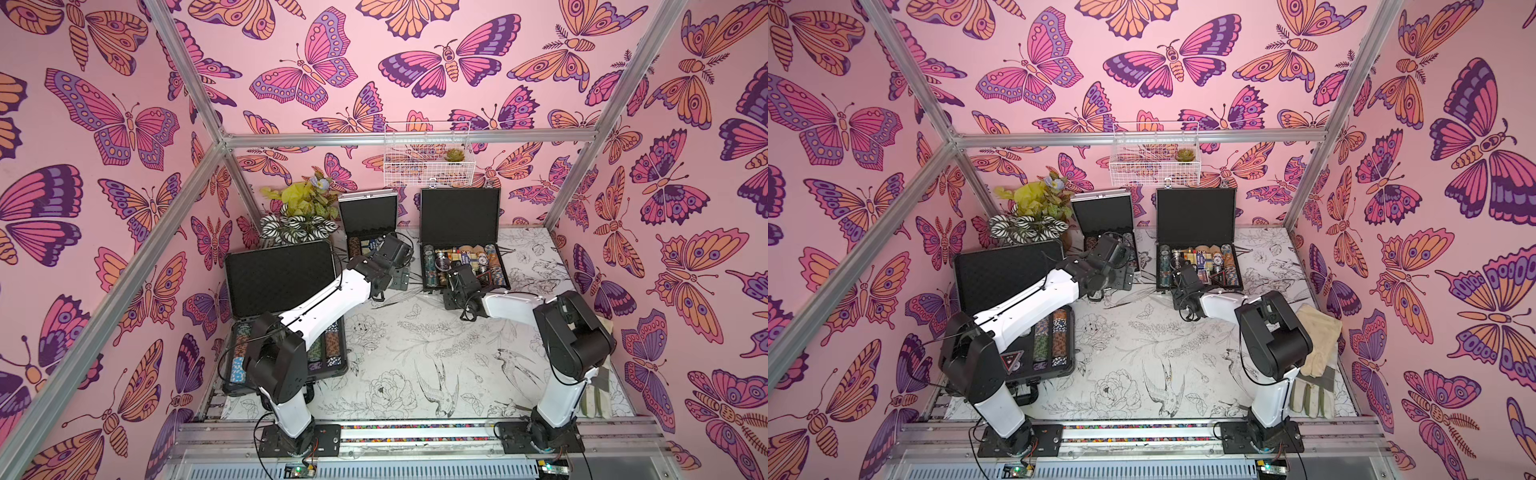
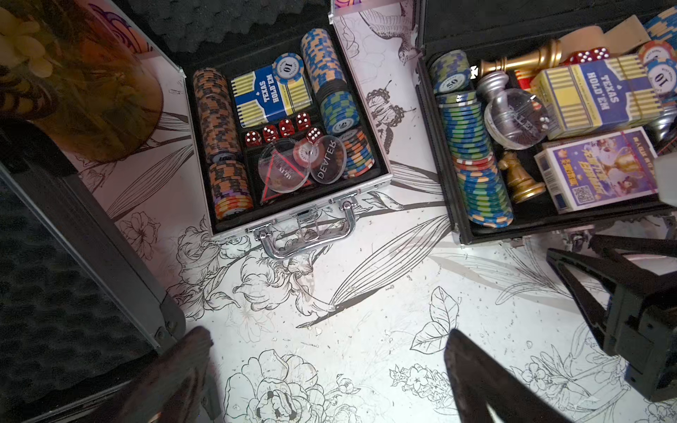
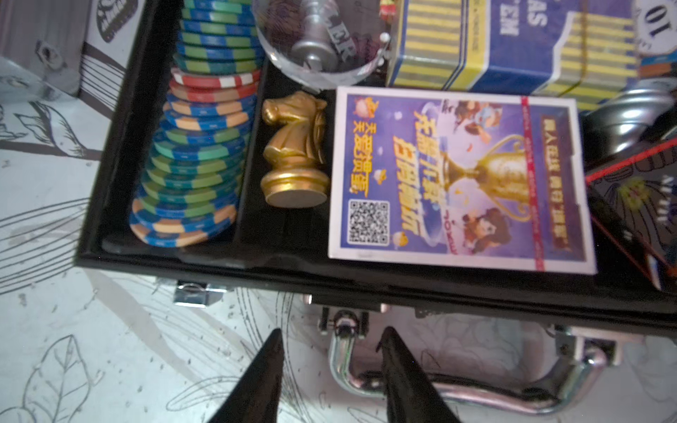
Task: Close the poker set cases
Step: Move the poker set case to the center of the board.
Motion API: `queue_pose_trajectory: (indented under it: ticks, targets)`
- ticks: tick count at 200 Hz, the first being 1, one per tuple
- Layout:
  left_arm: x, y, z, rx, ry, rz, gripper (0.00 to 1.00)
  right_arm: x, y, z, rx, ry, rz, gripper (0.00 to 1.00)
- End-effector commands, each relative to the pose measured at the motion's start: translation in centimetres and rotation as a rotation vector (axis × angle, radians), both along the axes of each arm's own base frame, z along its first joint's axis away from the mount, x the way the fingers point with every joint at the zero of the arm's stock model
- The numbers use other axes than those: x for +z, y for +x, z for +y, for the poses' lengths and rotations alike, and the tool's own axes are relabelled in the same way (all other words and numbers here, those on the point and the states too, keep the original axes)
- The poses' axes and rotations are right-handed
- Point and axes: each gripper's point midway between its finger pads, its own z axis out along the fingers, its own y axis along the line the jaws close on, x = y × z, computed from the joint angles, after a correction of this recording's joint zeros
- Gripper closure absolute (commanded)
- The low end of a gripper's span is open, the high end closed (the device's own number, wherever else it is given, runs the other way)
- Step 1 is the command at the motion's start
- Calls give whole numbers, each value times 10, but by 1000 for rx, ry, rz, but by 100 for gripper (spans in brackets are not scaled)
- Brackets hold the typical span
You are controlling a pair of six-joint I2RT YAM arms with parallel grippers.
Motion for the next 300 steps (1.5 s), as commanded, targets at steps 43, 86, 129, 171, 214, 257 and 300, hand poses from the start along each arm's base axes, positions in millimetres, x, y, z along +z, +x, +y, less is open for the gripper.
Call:
queue_pose_trajectory:
  ticks: [43,86,129,171,214,257,300]
  targets:
    - [2,-2,13,36,12,4,0,-19,-1,1,8,-44,61,63]
    - [2,-3,20,50,17,3,0,-27,-2,3,9,-36,74,71]
    - [4,-4,25,62,13,-3,0,-25,-6,6,29,-16,81,82]
    - [7,-6,30,71,18,-11,0,-28,-24,14,59,58,131,88]
    - [7,-6,34,86,14,-11,0,-33,-49,6,38,79,173,88]
    - [6,-6,36,96,11,-11,0,-30,-72,-3,22,69,204,88]
    - [3,-9,37,103,2,-2,0,-34,-112,0,38,31,279,88]
